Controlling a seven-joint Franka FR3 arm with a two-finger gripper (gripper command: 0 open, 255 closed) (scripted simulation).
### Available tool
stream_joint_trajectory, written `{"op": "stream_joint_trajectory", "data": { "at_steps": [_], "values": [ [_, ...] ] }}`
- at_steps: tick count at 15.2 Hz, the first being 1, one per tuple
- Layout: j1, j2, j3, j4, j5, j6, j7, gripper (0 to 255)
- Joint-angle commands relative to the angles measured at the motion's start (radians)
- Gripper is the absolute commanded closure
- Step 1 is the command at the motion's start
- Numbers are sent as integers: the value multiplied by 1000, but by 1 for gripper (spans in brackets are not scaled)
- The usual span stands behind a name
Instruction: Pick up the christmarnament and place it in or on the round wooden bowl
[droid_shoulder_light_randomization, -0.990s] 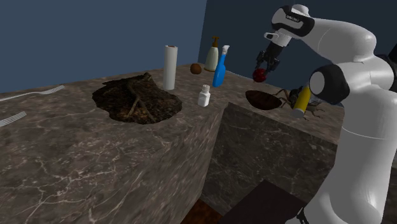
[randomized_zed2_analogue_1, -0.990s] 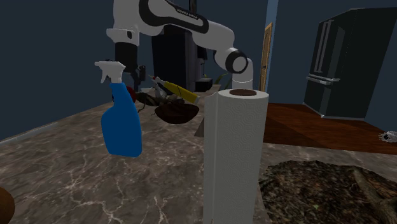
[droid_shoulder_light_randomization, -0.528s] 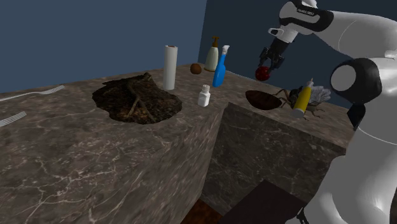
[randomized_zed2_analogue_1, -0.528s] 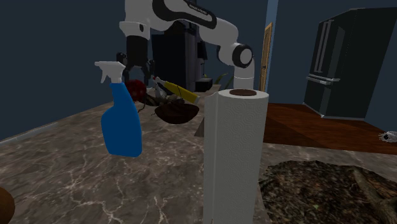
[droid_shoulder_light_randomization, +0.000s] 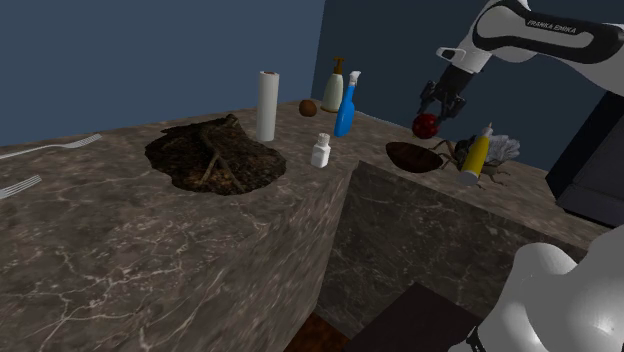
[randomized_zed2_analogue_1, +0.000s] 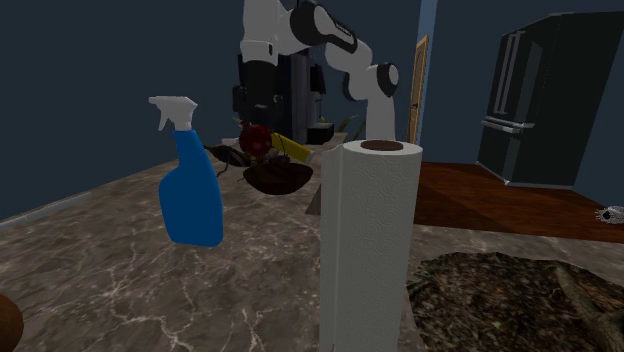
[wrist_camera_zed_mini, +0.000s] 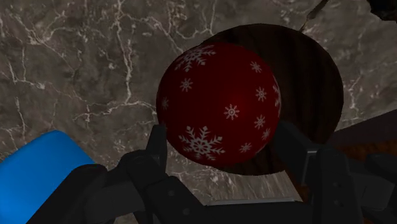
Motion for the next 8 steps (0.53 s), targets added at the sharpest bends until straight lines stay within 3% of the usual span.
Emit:
{"op": "stream_joint_trajectory", "data": {
  "at_steps": [1,8],
  "values": [
    [-23,-89,60,-81,-46,2,49,255],
    [-41,-130,69,-196,-66,79,60,255]
  ]
}}
